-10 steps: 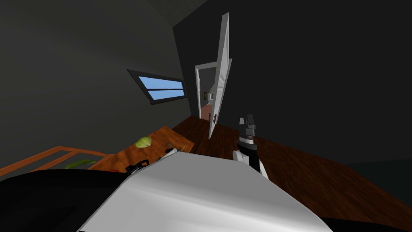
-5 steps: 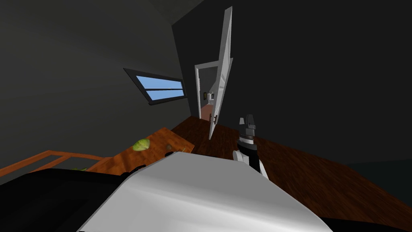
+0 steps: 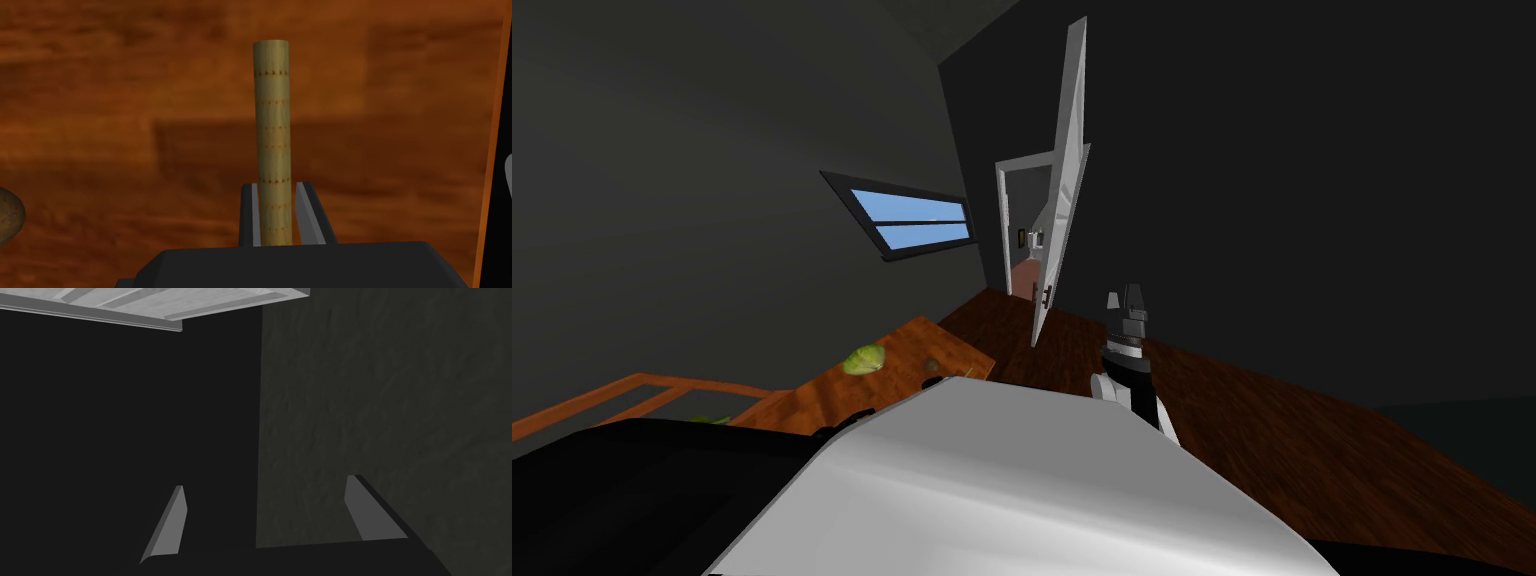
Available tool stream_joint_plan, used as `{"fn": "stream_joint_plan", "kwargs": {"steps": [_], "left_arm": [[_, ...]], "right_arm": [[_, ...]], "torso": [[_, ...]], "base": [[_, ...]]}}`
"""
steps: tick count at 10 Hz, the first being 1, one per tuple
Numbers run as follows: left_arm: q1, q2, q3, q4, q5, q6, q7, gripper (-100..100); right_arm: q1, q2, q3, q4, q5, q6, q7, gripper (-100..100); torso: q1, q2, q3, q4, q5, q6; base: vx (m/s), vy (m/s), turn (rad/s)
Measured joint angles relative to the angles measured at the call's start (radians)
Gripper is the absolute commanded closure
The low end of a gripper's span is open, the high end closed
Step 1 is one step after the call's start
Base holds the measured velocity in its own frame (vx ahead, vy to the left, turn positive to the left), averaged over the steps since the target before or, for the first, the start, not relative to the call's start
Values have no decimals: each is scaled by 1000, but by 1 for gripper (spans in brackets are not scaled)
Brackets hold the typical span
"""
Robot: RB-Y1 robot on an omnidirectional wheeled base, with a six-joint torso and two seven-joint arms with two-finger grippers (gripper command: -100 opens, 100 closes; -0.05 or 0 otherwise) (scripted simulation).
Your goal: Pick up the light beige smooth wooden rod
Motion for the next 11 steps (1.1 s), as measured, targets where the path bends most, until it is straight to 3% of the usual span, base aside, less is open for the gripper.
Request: {"fn": "stream_joint_plan", "kwargs": {"steps": [1,3,5,7,8,9,10,11], "left_arm": [[0,0,0,0,0,0,0,100],[-56,29,-13,64,45,0,-26,100],[-90,48,-15,85,40,19,-16,100],[-146,72,-25,151,82,21,-40,100],[-143,84,-29,117,45,46,-2,100],[-167,96,-32,135,59,53,-3,100],[-183,100,-33,166,88,46,-29,100],[-183,100,-33,170,91,44,-35,0]], "right_arm": [[0,0,0,0,0,0,0,0],[0,0,0,0,0,0,0,0],[0,0,0,0,0,0,0,0],[0,0,0,0,0,0,0,0],[0,0,0,0,0,0,0,0],[0,0,0,0,0,0,0,0],[0,0,0,0,0,0,0,0],[0,0,0,0,0,0,0,0]], "torso": [[0,0,0,0,0,0],[-3,4,2,1,0,0],[-3,4,2,1,-1,0],[-3,4,3,1,-1,0],[-4,6,3,1,-1,0],[-4,5,3,1,-1,0],[-2,3,2,0,-1,0],[-1,1,1,0,0,0]], "base": [[-35,-20,25],[-74,-54,21],[-67,-45,14],[-79,-49,19],[-69,-47,24],[-25,-15,-12],[-7,-3,-1],[0,0,0]]}}
